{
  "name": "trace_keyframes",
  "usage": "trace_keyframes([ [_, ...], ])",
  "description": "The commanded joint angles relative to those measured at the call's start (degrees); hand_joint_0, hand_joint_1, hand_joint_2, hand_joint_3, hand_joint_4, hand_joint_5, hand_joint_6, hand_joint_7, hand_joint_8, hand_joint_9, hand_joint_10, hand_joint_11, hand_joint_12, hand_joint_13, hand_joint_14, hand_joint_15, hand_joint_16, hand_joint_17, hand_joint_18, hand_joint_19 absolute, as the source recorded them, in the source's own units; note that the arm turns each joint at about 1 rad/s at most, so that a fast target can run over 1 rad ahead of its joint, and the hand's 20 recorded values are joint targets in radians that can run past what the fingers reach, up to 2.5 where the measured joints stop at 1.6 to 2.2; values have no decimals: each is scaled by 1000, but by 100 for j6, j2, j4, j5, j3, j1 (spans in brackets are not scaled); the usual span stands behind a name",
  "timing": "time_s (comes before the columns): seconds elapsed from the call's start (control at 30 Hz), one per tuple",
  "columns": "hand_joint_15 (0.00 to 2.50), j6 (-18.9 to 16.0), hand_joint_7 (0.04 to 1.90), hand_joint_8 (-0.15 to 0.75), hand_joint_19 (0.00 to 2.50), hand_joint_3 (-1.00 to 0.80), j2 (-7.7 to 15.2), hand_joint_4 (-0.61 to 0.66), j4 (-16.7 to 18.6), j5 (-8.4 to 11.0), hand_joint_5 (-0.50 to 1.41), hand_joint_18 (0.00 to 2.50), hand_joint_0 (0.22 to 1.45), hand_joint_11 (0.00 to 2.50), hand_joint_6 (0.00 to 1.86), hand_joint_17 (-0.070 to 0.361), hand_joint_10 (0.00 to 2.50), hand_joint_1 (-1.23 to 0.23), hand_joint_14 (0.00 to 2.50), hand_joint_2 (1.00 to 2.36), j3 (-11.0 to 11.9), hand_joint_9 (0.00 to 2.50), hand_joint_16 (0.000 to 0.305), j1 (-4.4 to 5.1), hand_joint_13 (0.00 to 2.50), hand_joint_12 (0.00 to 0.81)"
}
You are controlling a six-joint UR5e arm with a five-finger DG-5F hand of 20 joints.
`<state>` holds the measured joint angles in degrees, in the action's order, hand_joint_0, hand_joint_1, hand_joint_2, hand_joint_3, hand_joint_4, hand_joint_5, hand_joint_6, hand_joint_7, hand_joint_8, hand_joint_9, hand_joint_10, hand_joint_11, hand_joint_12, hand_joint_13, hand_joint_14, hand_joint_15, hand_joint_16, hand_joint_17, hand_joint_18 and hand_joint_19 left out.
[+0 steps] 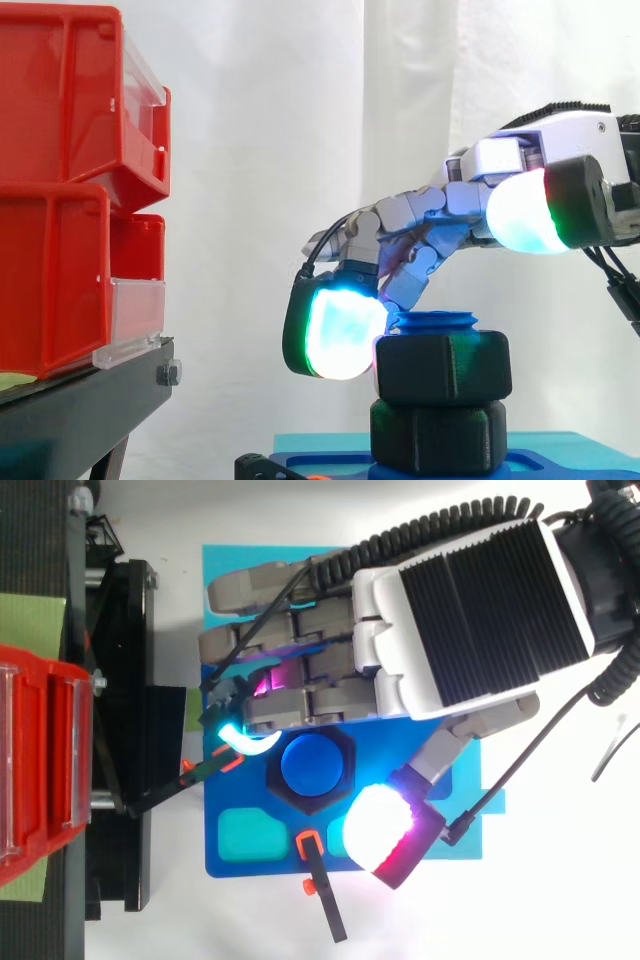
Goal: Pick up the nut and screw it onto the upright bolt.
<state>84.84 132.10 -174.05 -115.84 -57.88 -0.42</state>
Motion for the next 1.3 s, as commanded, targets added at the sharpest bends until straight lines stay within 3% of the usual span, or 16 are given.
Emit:
trace_keyframes([
  [0.0,0,-3,1309,251,0,-500,0,149,-6,-36,2,28,516,0,593,63,0,-91,0,1000,-4,645,28,-19,444,290],
  [0.33,0,15,1135,270,0,-500,0,120,-24,-176,28,315,529,0,676,45,0,-168,0,1000,58,987,20,-142,714,241],
  [0.67,0,76,1087,283,0,-500,0,93,-50,-361,39,536,532,0,703,31,0,-176,1,1000,154,1255,14,-300,933,206],
  [0.87,7,94,1089,279,0,-500,0,105,-112,-396,46,652,532,0,711,25,0,-173,0,1000,234,1431,11,-344,1027,186],
  [0.97,9,155,1139,284,0,-500,0,112,-349,-405,37,626,531,0,676,29,0,-167,0,1000,418,1425,13,-388,1013,199],
  [1.13,9,340,1482,299,0,-500,0,167,-762,-396,27,541,525,4,500,39,0,-149,0,1000,752,1331,17,-415,933,225],
  [1.27,16,340,1320,298,0,-500,0,198,-736,-396,-10,528,523,0,504,44,1,-148,0,1000,787,1279,20,-406,902,231],
])
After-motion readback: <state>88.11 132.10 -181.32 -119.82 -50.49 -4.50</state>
